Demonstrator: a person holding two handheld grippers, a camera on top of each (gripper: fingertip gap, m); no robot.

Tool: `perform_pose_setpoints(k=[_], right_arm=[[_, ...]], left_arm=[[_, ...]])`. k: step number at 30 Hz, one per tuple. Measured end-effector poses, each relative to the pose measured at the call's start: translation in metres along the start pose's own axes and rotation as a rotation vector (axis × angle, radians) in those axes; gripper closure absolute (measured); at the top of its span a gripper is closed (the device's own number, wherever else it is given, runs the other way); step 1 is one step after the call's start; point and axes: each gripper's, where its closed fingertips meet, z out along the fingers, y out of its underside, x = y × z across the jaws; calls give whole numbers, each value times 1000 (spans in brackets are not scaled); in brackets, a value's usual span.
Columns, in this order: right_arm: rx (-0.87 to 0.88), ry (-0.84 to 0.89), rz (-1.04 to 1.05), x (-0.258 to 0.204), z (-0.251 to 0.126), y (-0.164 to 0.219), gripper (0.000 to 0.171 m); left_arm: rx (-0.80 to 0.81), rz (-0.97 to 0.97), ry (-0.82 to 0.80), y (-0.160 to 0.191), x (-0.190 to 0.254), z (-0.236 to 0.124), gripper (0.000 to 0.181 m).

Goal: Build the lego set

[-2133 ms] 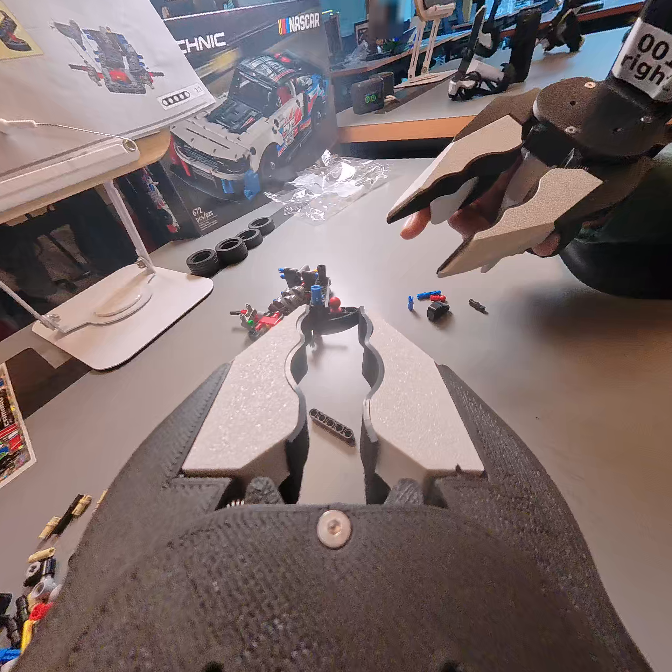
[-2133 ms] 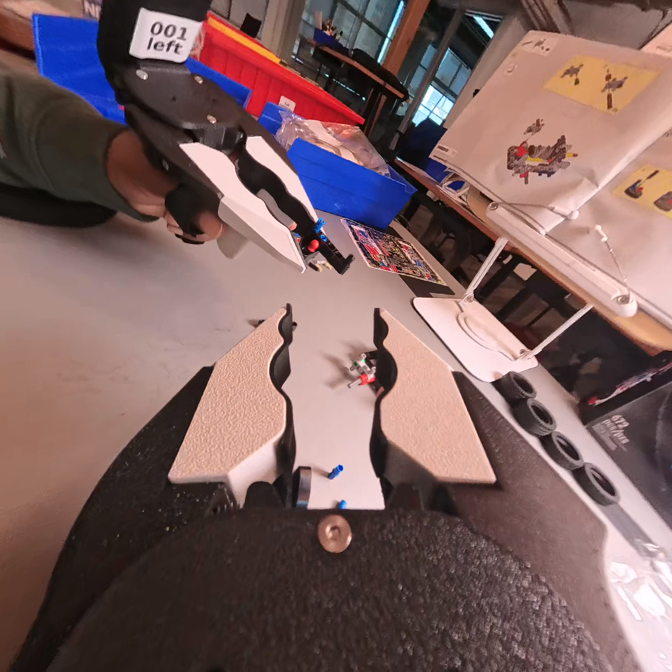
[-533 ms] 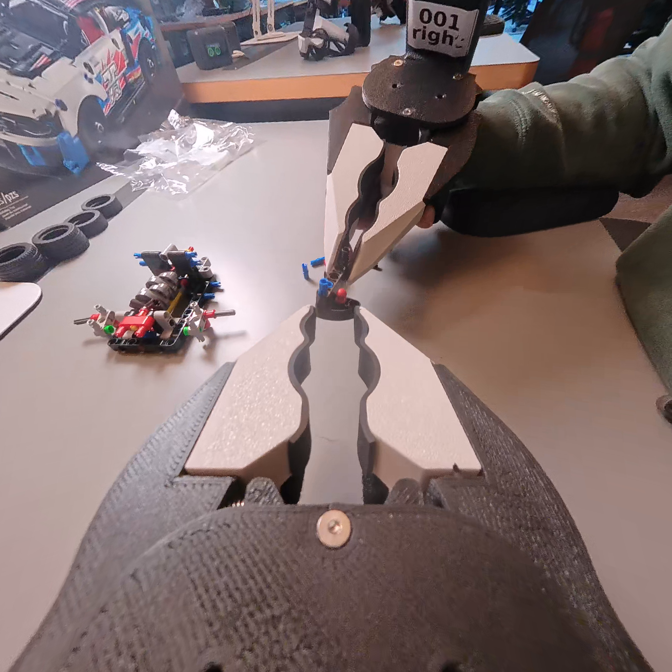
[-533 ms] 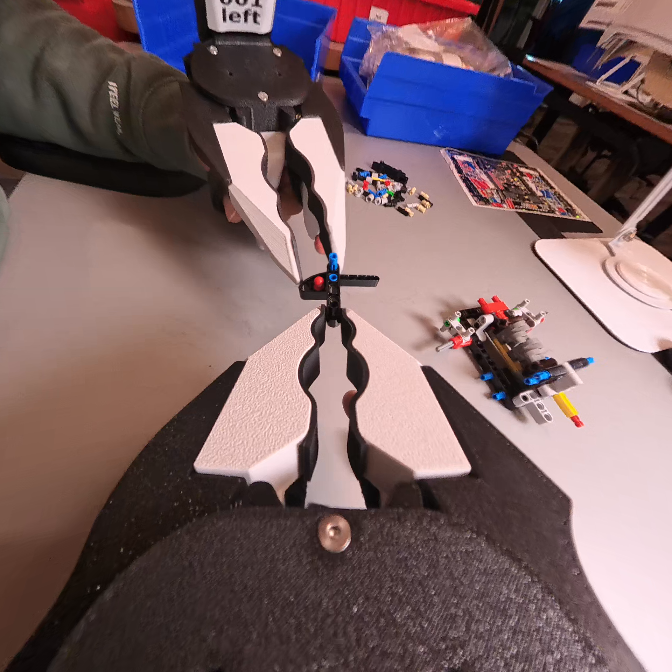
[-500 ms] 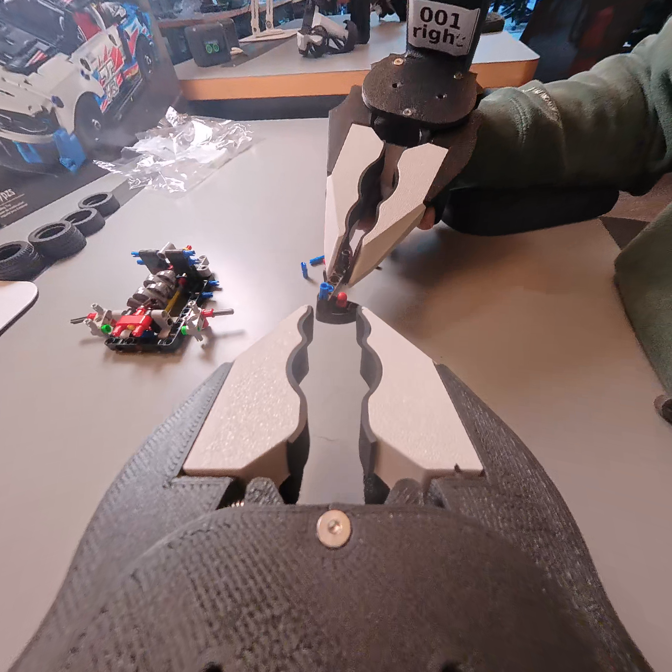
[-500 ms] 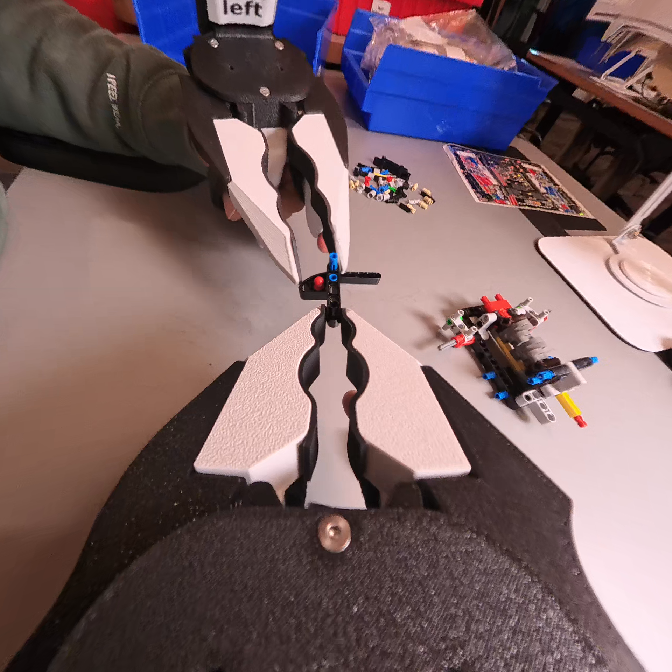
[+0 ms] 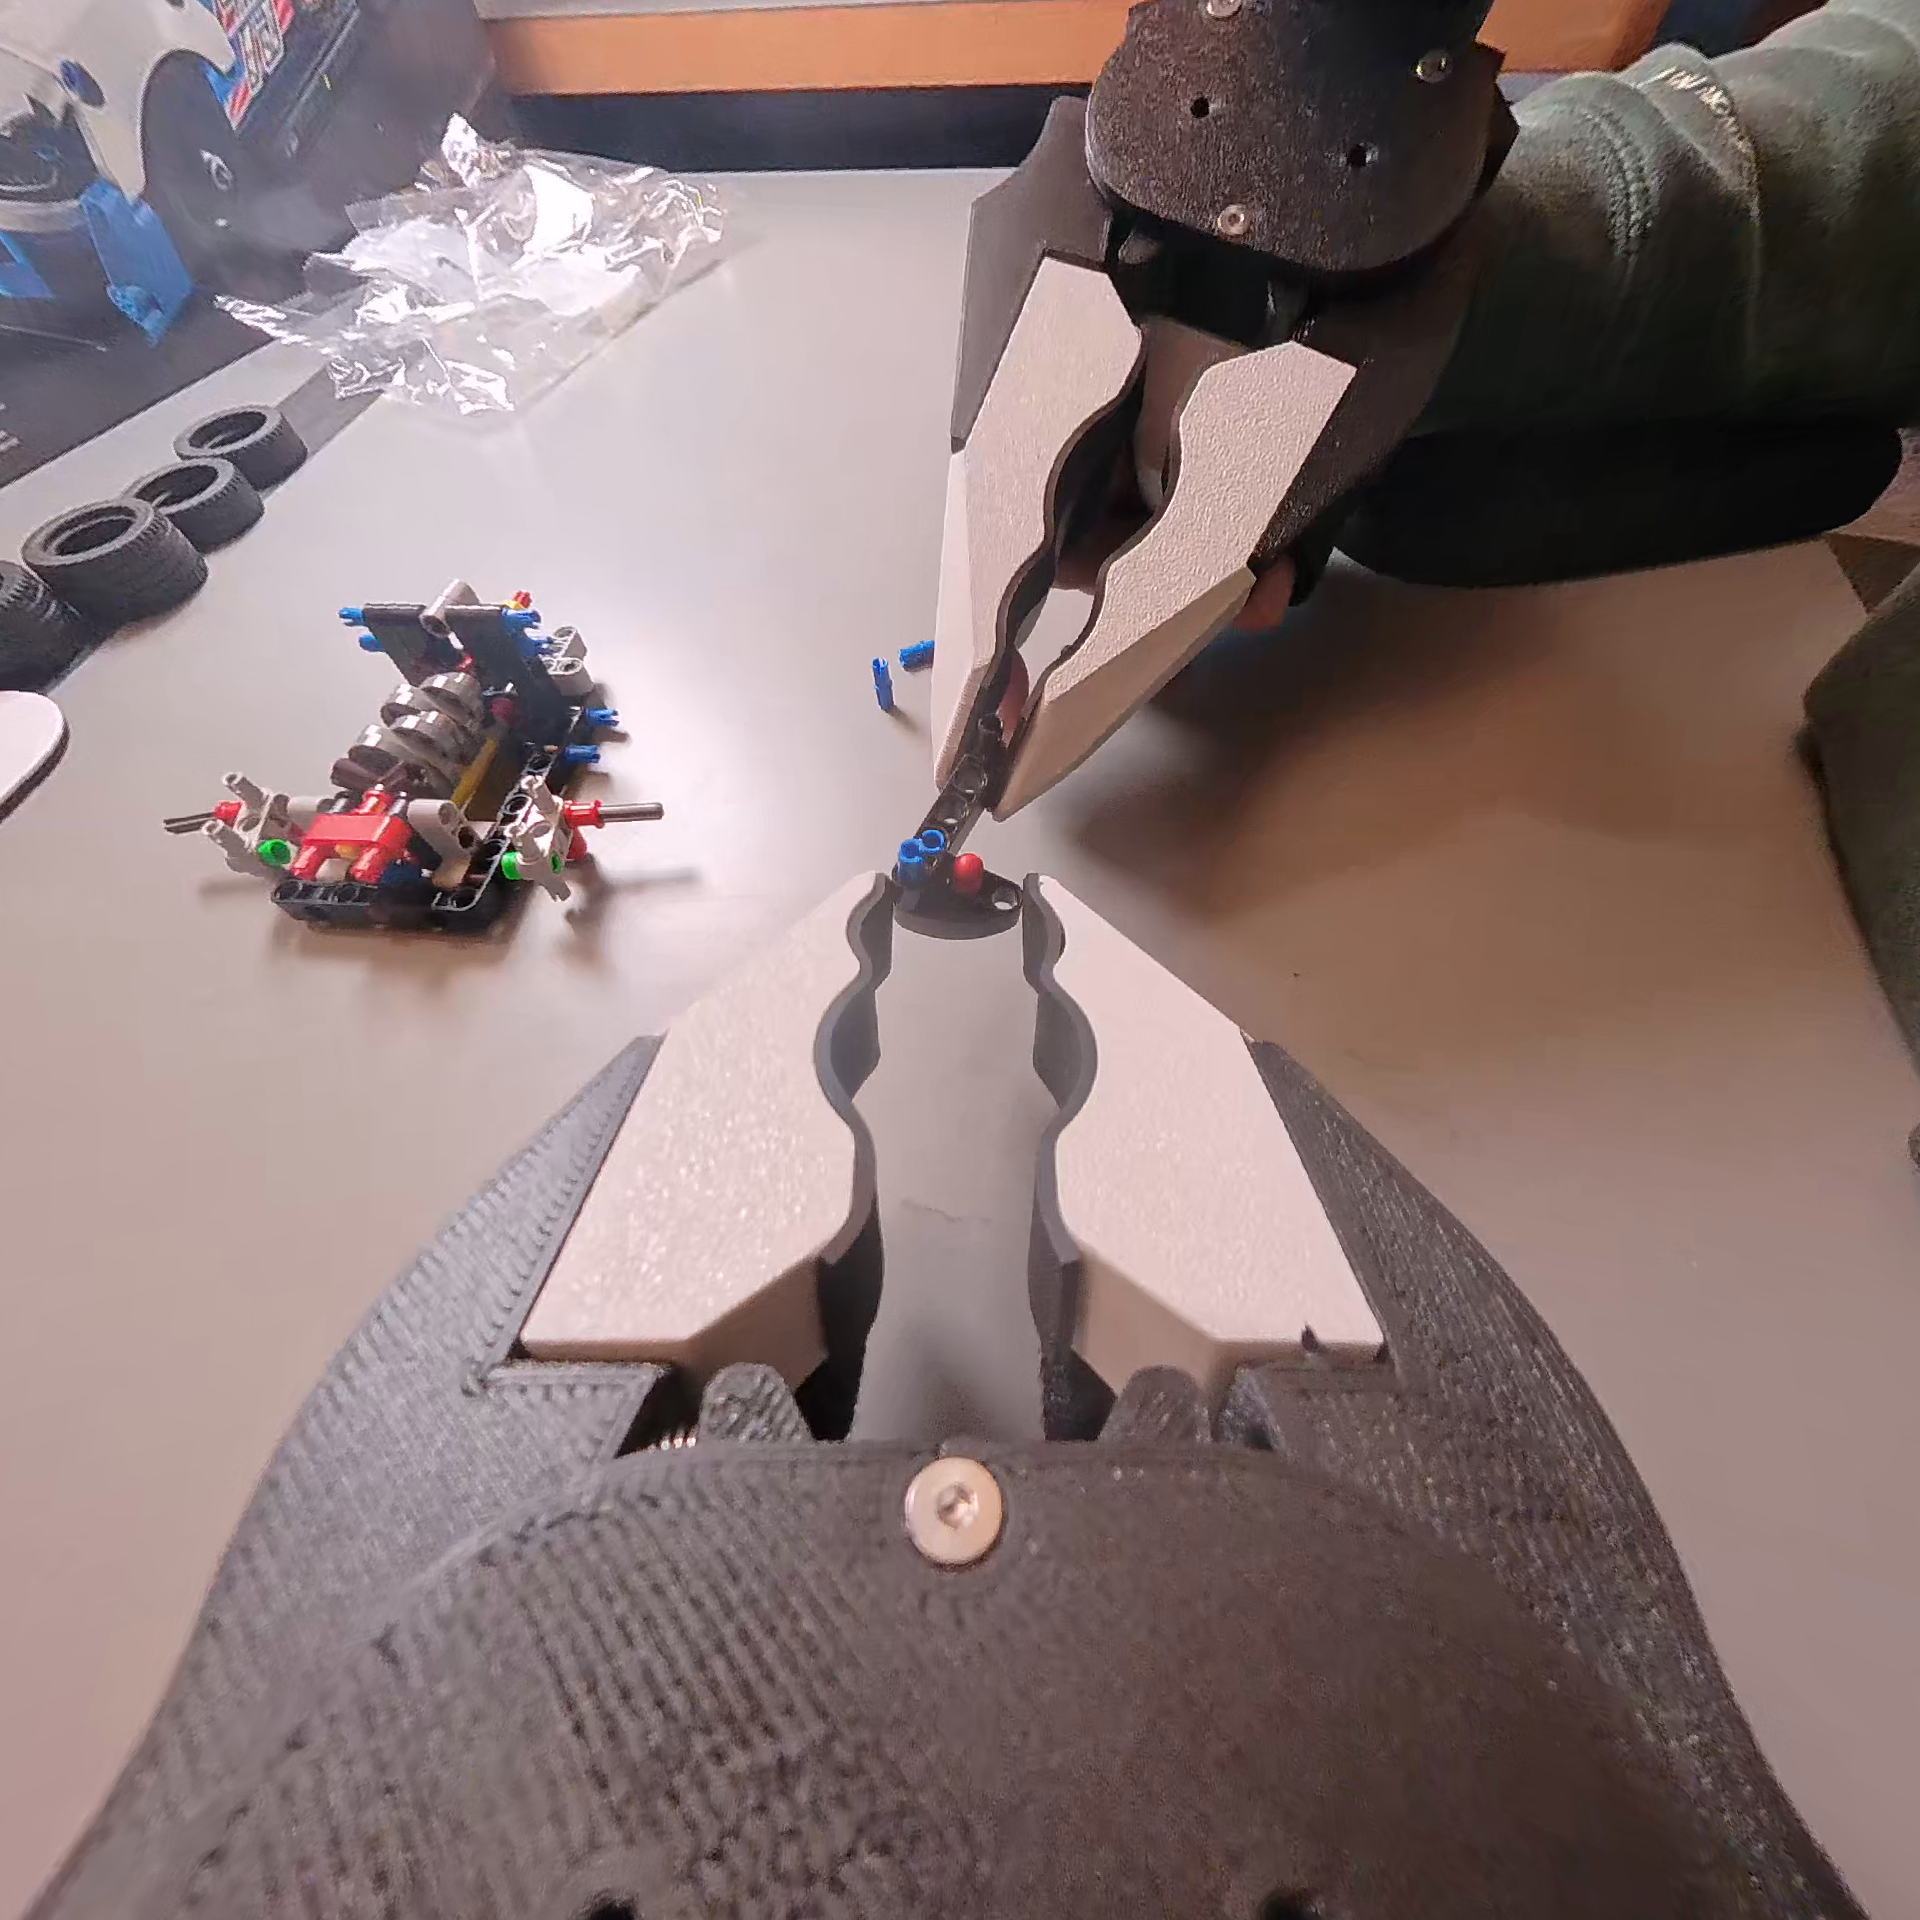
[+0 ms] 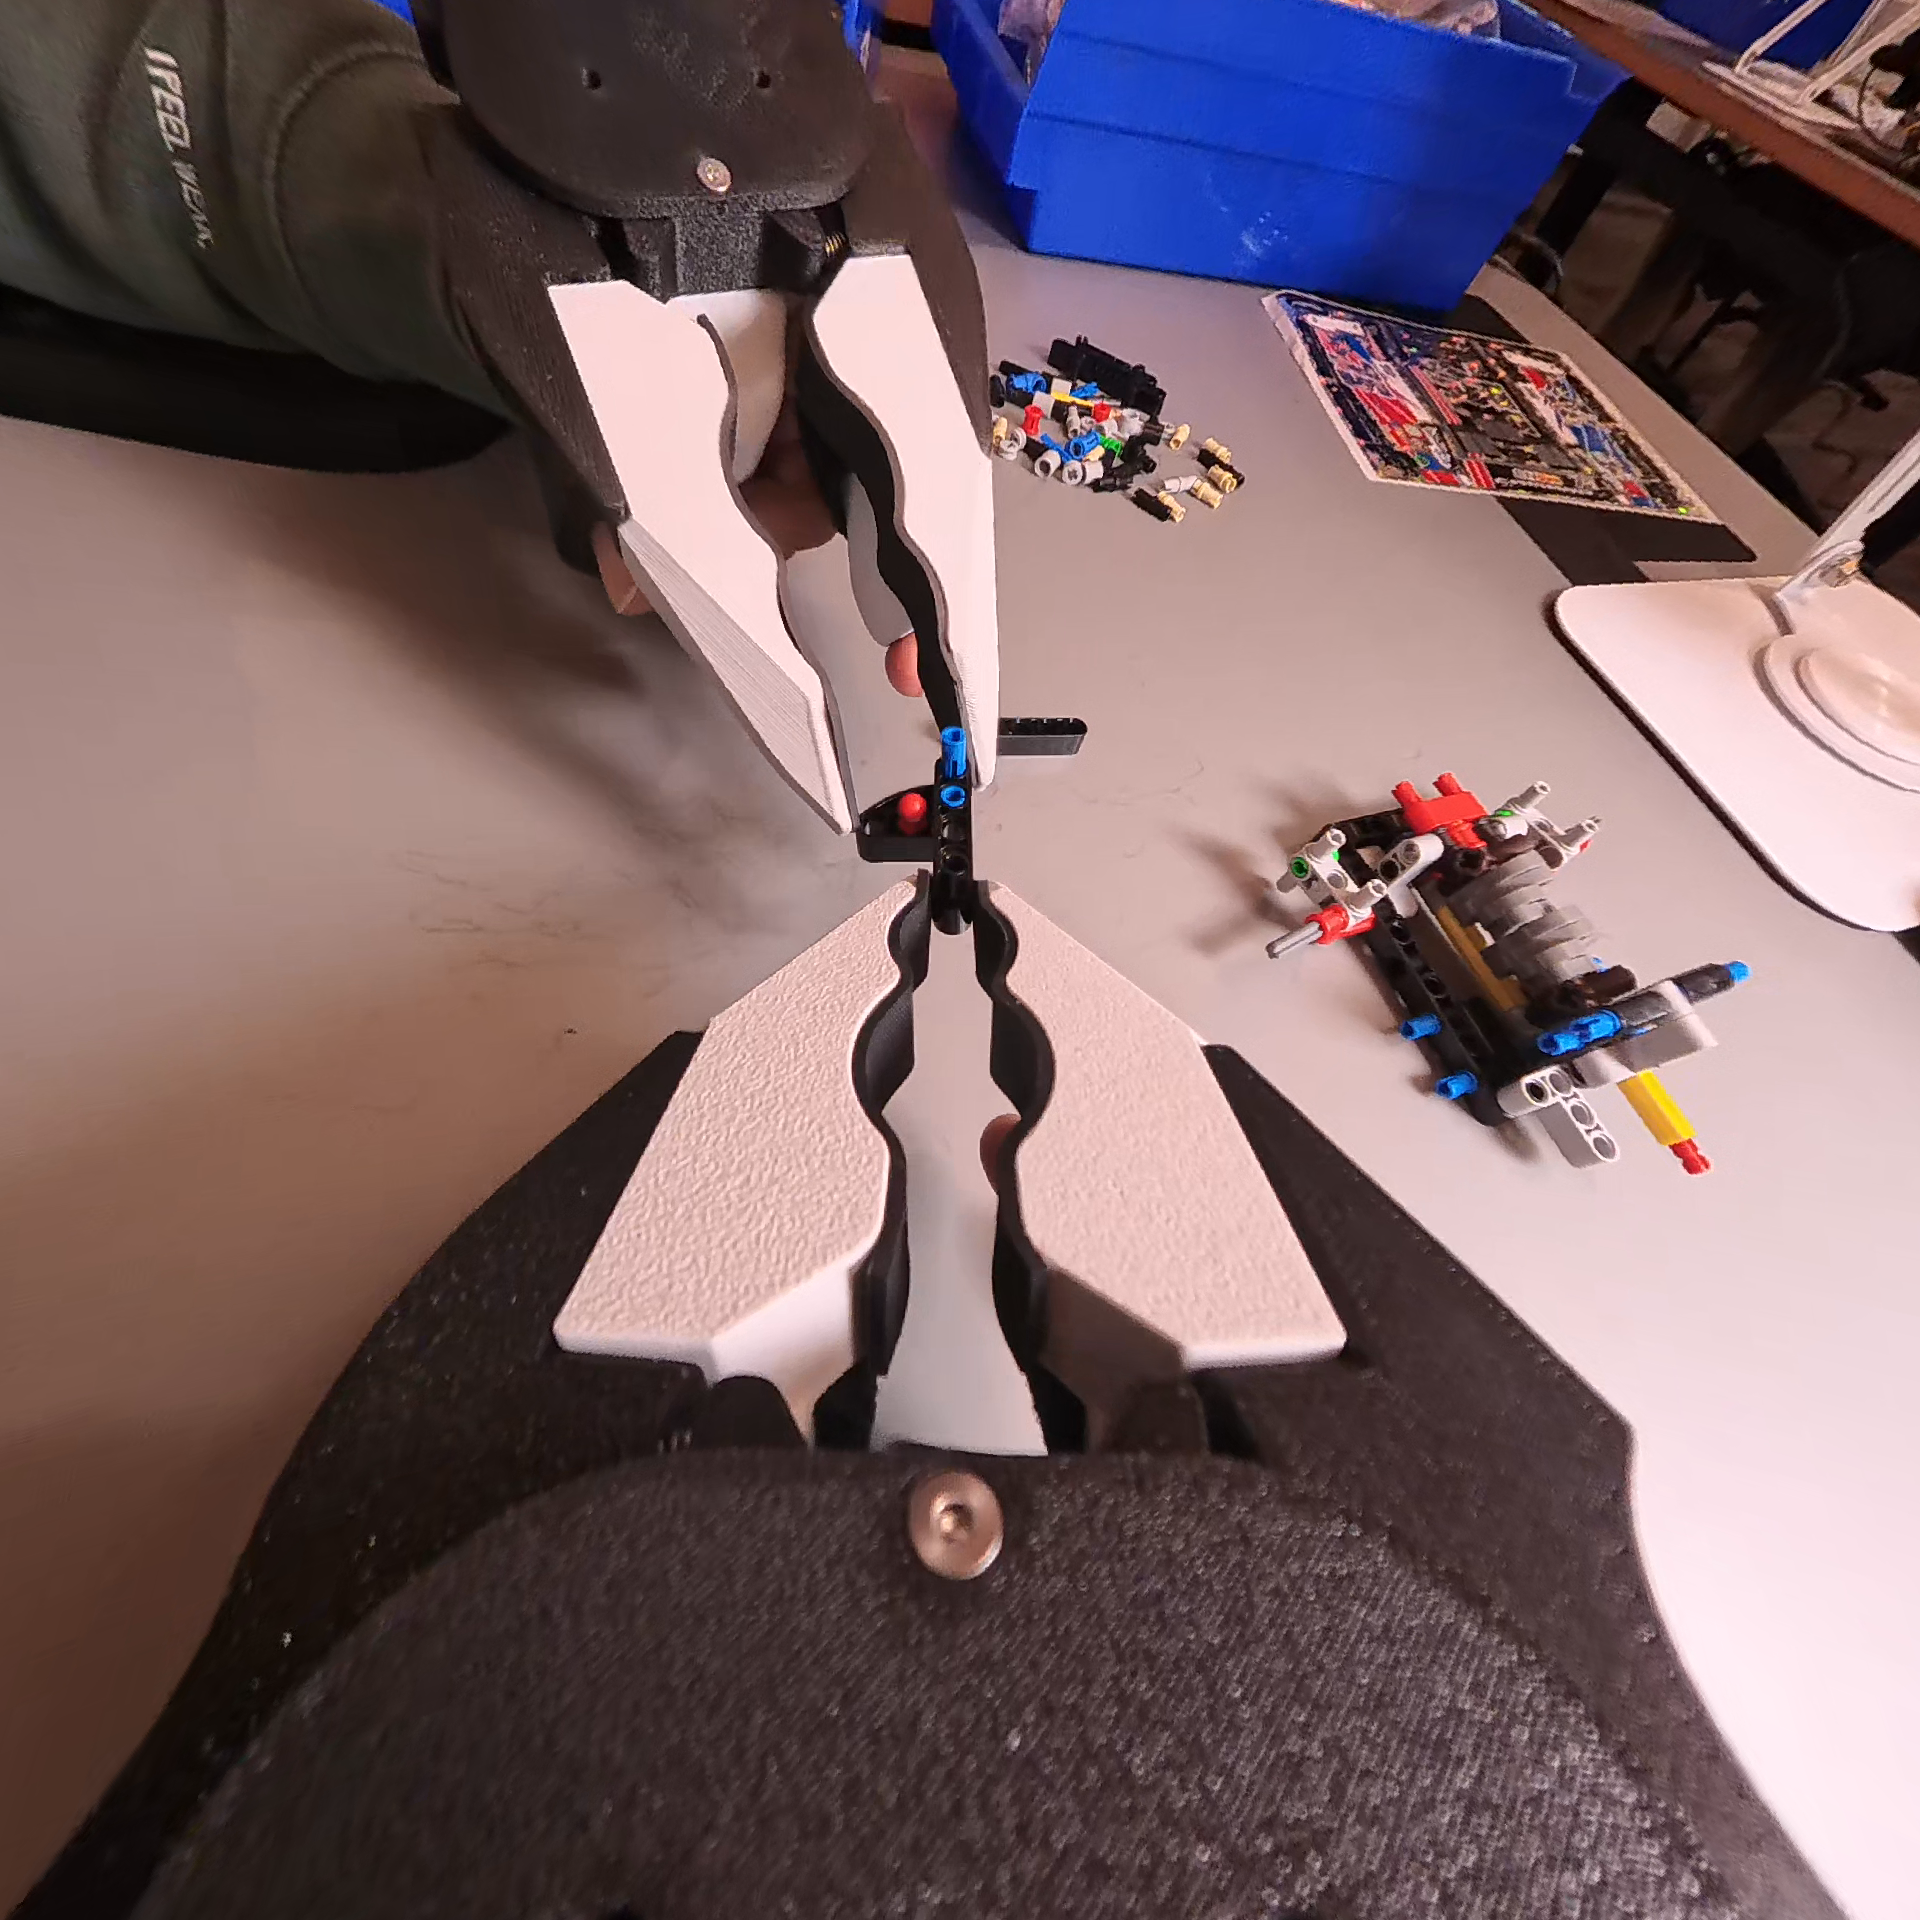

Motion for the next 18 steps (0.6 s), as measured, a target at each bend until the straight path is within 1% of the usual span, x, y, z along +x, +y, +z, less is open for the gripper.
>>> perform_pose_setpoints(k=[9,10,14,18], right_arm=[[-90,30,-18,-1,9,11,164],[-87,36,-13,1,9,11,164],[-60,45,31,6,6,7,154],[20,54,143,19,-3,-2,146]], left_arm=[[-164,14,-41,24,-4,7,159],[-177,10,-50,26,-6,7,159],[-213,-5,-61,32,-8,8,159],[-217,-16,-69,32,-7,8,159]])
